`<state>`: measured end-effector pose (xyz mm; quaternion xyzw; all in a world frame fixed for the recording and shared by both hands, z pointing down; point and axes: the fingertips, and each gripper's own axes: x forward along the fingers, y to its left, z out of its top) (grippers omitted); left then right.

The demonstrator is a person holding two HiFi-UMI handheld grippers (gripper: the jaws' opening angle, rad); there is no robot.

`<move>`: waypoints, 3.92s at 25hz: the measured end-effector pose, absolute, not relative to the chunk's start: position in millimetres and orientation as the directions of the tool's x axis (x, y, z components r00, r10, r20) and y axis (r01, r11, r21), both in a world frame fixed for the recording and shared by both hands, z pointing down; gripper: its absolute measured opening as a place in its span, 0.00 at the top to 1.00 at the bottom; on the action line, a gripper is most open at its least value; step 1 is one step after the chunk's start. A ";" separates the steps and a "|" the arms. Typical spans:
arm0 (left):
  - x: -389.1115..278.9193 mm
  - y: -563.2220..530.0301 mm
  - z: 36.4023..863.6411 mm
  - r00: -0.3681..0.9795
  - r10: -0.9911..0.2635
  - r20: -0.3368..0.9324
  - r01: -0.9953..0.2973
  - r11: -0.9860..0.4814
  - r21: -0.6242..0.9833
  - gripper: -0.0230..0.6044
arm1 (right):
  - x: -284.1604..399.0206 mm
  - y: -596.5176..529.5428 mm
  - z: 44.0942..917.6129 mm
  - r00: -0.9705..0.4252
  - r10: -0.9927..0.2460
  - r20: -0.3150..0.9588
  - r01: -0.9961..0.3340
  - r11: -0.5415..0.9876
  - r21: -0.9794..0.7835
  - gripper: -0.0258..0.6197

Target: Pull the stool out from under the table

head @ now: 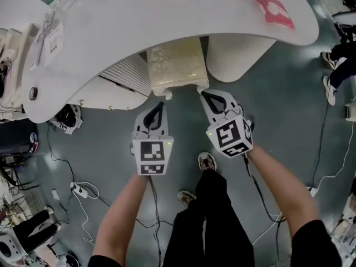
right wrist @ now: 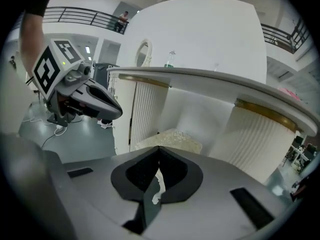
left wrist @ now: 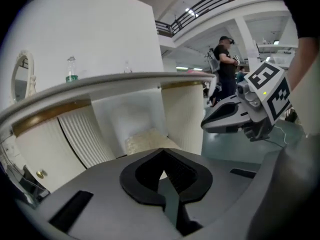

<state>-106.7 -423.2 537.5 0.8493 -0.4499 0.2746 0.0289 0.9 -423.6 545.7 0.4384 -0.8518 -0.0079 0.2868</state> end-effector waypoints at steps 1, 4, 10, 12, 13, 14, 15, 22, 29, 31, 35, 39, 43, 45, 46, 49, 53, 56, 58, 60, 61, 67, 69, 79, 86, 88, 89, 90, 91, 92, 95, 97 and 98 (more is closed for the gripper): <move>-108.2 -424.5 545.4 0.443 -0.750 0.491 -0.781 -0.592 -0.200 0.95 | 3.8 -420.6 550.3 -0.437 -0.763 0.476 -0.756 0.599 0.264 0.95; -114.9 -424.4 574.2 0.405 -0.763 0.503 -0.776 -0.578 -0.252 0.95 | 7.6 -410.2 571.6 -0.404 -0.775 0.485 -0.773 0.573 0.272 0.95; -109.7 -441.9 627.5 0.341 -0.795 0.501 -0.670 -0.580 -0.463 0.95 | 17.8 -429.8 634.5 -0.313 -0.784 0.535 -0.686 0.577 0.443 0.92; -107.4 -447.5 644.2 0.334 -0.789 0.515 -0.574 -0.604 -0.553 0.73 | 16.8 -435.8 656.2 -0.286 -0.765 0.577 -0.642 0.600 0.478 0.66; -107.3 -450.9 653.2 0.331 -0.779 0.533 -0.536 -0.620 -0.573 0.64 | 16.3 -439.3 663.4 -0.268 -0.767 0.583 -0.612 0.603 0.512 0.66; -107.9 -456.2 661.4 0.325 -0.772 0.545 -0.504 -0.630 -0.591 0.62 | 16.3 -443.9 668.3 -0.250 -0.776 0.579 -0.575 0.600 0.556 0.66; -109.1 -463.7 669.1 0.314 -0.774 0.550 -0.467 -0.631 -0.620 0.60 | 16.7 -449.9 672.0 -0.231 -0.789 0.570 -0.532 0.593 0.605 0.66; -121.7 -506.8 723.4 0.180 -0.853 0.490 -0.028 -0.502 -0.864 0.43 | 15.1 -480.6 723.0 -0.107 -0.810 0.577 -0.070 0.585 0.808 0.60; -106.8 -535.3 748.4 0.128 -0.855 0.503 0.089 -0.495 -0.864 0.42 | 6.5 -513.6 743.7 -0.052 -0.850 0.525 0.086 0.520 0.850 0.56; -101.7 -538.9 750.9 0.108 -0.861 0.498 0.106 -0.488 -0.866 0.44 | 12.0 -520.3 749.0 -0.003 -0.834 0.552 0.090 0.549 0.831 0.56; -98.7 -540.3 752.2 0.100 -0.861 0.498 0.132 -0.485 -0.865 0.49 | 13.3 -519.9 748.2 -0.024 -0.840 0.542 0.087 0.538 0.839 0.56; -99.3 -537.7 753.7 0.106 -0.867 0.486 0.150 -0.469 -0.870 0.53 | 14.1 -517.8 749.0 -0.031 -0.844 0.536 0.073 0.533 0.843 0.61; -102.6 -521.9 754.3 0.080 -0.873 0.481 0.145 -0.467 -0.872 0.55 | 10.4 -502.4 750.1 -0.021 -0.845 0.534 0.051 0.532 0.845 0.64; -106.6 -507.0 755.9 0.082 -0.873 0.480 0.133 -0.468 -0.874 0.55 | 6.3 -488.4 751.7 -0.019 -0.846 0.533 0.053 0.532 0.845 0.65; -107.5 -497.2 757.7 0.089 -0.870 0.484 0.121 -0.473 -0.873 0.55 | 4.4 -479.3 753.3 -0.016 -0.843 0.537 0.056 0.536 0.843 0.65; -107.1 -464.9 760.8 0.130 -0.855 0.503 0.081 -0.496 -0.864 0.56 | -0.6 -450.2 759.1 -0.006 -0.834 0.552 0.060 0.551 0.833 0.66; -110.0 -431.2 760.5 0.170 -0.846 0.505 0.065 -0.502 -0.863 0.56 | -5.2 -418.5 759.8 0.014 -0.835 0.550 0.045 0.550 0.834 0.66; -125.1 -412.4 763.5 0.136 -0.855 0.501 0.113 -0.489 -0.865 0.56 | -14.6 -398.2 760.5 0.019 -0.833 0.553 0.034 0.554 0.832 0.67; -122.4 -394.9 762.7 0.160 -0.850 0.503 0.068 -0.499 -0.864 0.57 | -17.8 -381.3 762.9 0.010 -0.825 0.565 0.027 0.565 0.825 0.67; -122.9 -380.6 763.1 0.158 -0.850 0.502 0.067 -0.498 -0.865 0.57 | -18.9 -365.2 765.2 0.003 -0.815 0.580 0.026 0.580 0.814 0.67; -125.6 -376.3 763.9 0.146 -0.851 0.504 0.086 -0.497 -0.864 0.57 | -19.3 -360.3 765.0 0.007 -0.812 0.584 0.025 0.584 0.811 0.67; -135.9 -354.1 768.5 0.133 -0.845 0.518 0.106 -0.508 -0.855 0.58 | -25.6 -341.2 767.2 0.032 -0.814 0.580 0.014 0.581 0.814 0.67; -136.1 -346.2 768.5 0.143 -0.848 0.510 0.088 -0.503 -0.860 0.58 | -27.3 -333.6 766.6 0.039 -0.808 0.587 0.016 0.588 0.809 0.67; -130.1 -296.3 775.8 0.199 -0.820 0.537 0.000 -0.548 -0.837 0.58 | -33.1 -286.9 771.6 0.034 -0.810 0.586 -0.008 0.586 0.810 0.67; -132.9 -248.8 784.1 0.198 -0.809 0.553 0.025 -0.560 -0.828 0.58 | -33.0 -239.5 780.2 0.024 -0.796 0.605 -0.001 0.605 0.796 0.67; -135.6 -234.2 784.8 0.190 -0.807 0.559 0.034 -0.564 -0.825 0.58 | -34.5 -225.6 780.6 0.020 -0.789 0.614 0.003 0.615 0.789 0.67; -135.8 -228.1 783.8 0.185 -0.809 0.558 0.039 -0.561 -0.827 0.58 | -33.9 -219.3 780.1 0.018 -0.788 0.616 0.005 0.616 0.788 0.67; -135.2 -222.6 782.2 0.180 -0.812 0.555 0.043 -0.557 -0.829 0.58 | -32.5 -213.6 779.1 0.019 -0.789 0.614 0.007 0.614 0.789 0.67; -134.6 -217.8 780.6 0.177 -0.816 0.551 0.048 -0.552 -0.833 0.58 | -31.0 -208.4 777.9 0.020 -0.791 0.612 0.007 0.612 0.791 0.67; -134.8 -213.7 779.1 0.173 -0.820 0.545 0.052 -0.545 -0.837 0.58 | -30.3 -204.0 777.0 0.022 -0.792 0.610 0.006 0.610 0.792 0.67; -136.0 -205.7 777.1 0.160 -0.828 0.537 0.048 -0.537 -0.843 0.58 | -31.9 -195.0 776.0 0.021 -0.793 0.609 0.002 0.609 0.793 0.67; -134.2 -199.0 779.4 0.161 -0.822 0.546 0.032 -0.549 -0.835 0.58 | -32.8 -188.4 776.9 0.018 -0.789 0.614 -0.003 0.614 0.789 0.67; -133.7 -195.2 781.0 0.161 -0.818 0.553 0.029 -0.556 -0.831 0.59 | -33.0 -184.5 777.6 0.017 -0.787 0.616 -0.005 0.616 0.787 0.67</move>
